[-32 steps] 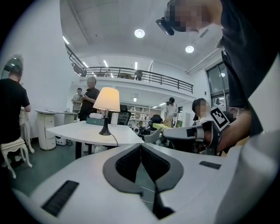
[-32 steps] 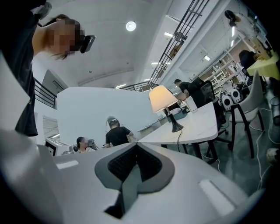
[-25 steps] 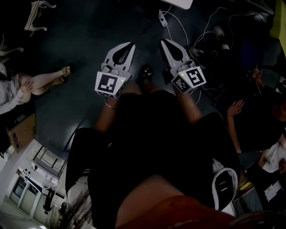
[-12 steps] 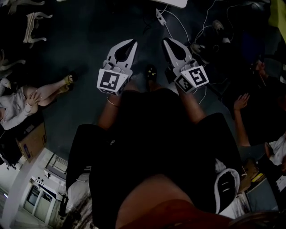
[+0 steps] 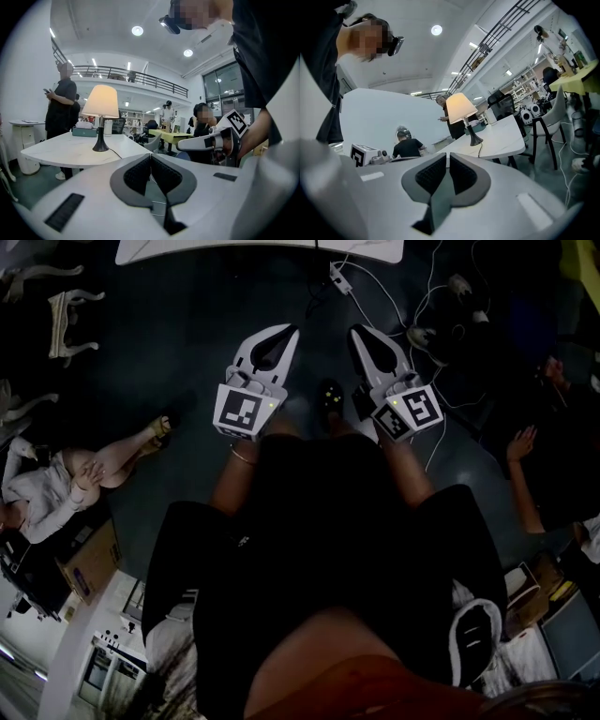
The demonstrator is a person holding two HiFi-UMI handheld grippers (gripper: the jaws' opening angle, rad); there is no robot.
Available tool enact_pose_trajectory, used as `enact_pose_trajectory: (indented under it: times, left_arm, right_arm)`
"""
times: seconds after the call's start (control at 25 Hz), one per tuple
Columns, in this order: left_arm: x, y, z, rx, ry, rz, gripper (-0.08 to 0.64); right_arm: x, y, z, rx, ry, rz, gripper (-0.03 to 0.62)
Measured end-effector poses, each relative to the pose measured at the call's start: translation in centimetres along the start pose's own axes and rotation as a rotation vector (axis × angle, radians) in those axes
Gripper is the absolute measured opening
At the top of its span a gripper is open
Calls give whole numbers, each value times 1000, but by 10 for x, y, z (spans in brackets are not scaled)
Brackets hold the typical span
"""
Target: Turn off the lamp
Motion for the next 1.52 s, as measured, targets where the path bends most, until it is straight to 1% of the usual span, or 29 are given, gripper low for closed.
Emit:
enact_pose_trajectory:
  times: [0.12, 0.24, 0.4, 0.56, 0.8, 0.92, 1.04, 1.12, 1.2, 1.36, 1.52]
  left_arm:
    - [-14, -1, -4, -18, 24, 8, 8]
    - [-27, -7, -2, -30, 69, -4, 8]
    - [-48, -8, -4, -64, 131, 31, 8]
    - [-67, -7, -6, -91, 190, -5, 8]
    - [-98, -8, -4, -127, 247, -8, 8]
    - [-106, -5, -4, -131, 269, -18, 8]
    - [-111, 0, -2, -134, 279, -22, 8]
    - [-112, 4, 0, -132, 285, -41, 8]
    - [-116, 8, 4, -124, 279, -40, 8]
    - [-120, 15, 17, -133, 271, -30, 8]
    - [-127, 25, 26, -108, 245, -33, 6]
  right_arm:
    - [-8, 3, 11, -9, 30, 1, 1]
    - [-10, 5, 26, -7, 70, 5, 2]
    - [-16, 7, 49, 10, 129, 0, 2]
    - [-30, 17, 66, -4, 181, 11, 3]
    - [-37, 24, 90, -3, 273, 19, 11]
    - [-38, 32, 94, -6, 312, 24, 14]
    - [-35, 36, 97, -12, 346, 27, 21]
    - [-31, 41, 100, -20, 360, 24, 23]
    - [-24, 45, 102, -29, 370, 24, 34]
    - [-3, 56, 109, -44, 379, 18, 46]
    - [15, 70, 116, -67, 372, 19, 68]
Point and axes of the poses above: the fingertips, and each gripper's own axes: z forward along the fingers, x to its right, y out of its underside, the point moved 1 cm from there along -z, backward along the fingers, and after that the axes turned 15 degrees about -z, right-handed, at the moved point
